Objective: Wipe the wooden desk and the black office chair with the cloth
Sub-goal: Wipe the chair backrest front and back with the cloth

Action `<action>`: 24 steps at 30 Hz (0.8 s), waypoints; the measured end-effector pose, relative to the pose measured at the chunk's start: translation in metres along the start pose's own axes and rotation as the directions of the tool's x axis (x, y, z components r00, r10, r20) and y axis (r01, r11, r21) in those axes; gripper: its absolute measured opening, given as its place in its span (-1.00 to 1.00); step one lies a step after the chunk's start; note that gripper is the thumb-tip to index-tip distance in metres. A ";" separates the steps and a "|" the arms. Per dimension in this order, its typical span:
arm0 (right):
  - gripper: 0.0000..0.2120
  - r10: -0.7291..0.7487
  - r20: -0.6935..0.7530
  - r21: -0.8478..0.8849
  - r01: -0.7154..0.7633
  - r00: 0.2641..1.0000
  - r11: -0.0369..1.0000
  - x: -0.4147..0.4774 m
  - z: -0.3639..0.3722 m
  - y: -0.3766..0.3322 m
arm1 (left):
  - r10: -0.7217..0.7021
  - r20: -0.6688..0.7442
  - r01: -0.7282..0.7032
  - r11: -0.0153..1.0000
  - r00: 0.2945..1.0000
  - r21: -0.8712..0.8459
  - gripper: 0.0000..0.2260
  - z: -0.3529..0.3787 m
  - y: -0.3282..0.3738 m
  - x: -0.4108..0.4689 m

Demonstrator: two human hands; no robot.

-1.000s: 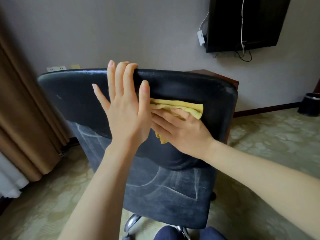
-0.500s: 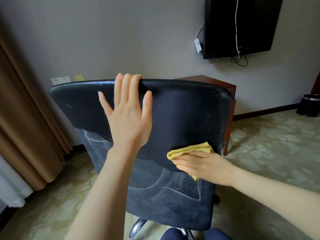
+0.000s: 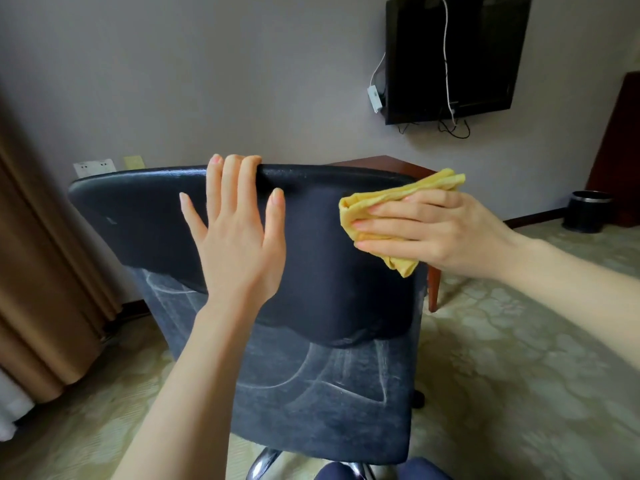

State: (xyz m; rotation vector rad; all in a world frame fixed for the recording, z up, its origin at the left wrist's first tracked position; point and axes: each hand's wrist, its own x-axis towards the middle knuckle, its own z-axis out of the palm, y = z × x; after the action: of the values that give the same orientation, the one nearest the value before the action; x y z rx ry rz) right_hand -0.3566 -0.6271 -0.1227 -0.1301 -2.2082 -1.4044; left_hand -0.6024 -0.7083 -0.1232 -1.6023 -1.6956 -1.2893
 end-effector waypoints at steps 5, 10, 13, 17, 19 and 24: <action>-0.69 -0.030 -0.077 -0.010 0.029 0.997 1.000 0.022 0.003 0.003 | -0.003 -0.034 0.003 1.000 0.999 -0.020 -0.52 0.005 0.002 -0.001; -0.72 0.077 -0.161 0.027 -0.073 0.984 0.997 0.053 0.008 -0.009 | 0.018 -0.073 -0.018 1.000 0.997 0.000 -0.56 0.010 -0.002 -0.001; -0.79 0.187 -0.207 0.033 -0.184 0.960 0.982 0.070 0.022 -0.030 | 0.016 -0.088 -0.016 1.000 0.996 -0.007 -0.56 0.016 -0.001 0.000; -0.80 0.230 -0.137 -0.005 -0.233 0.964 0.973 0.065 0.059 -0.071 | 0.018 -0.061 -0.017 1.000 0.998 0.009 -0.55 0.016 -0.001 0.000; -0.81 0.199 -0.015 0.010 -0.199 0.980 0.980 0.053 0.076 -0.101 | 0.025 -0.040 -0.024 0.999 0.999 0.032 -0.55 0.012 -0.002 0.000; -0.68 0.098 0.219 0.090 -0.120 0.971 0.989 0.001 0.091 -0.156 | 0.042 0.015 -0.043 0.996 0.999 0.079 -0.54 0.004 -0.007 0.003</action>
State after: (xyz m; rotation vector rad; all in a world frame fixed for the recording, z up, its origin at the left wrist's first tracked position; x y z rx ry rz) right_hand -0.4446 -0.6197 -0.2802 -0.3773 -2.4029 -1.2657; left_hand -0.6089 -0.7027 -0.1252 -1.5959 -1.6900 -1.1783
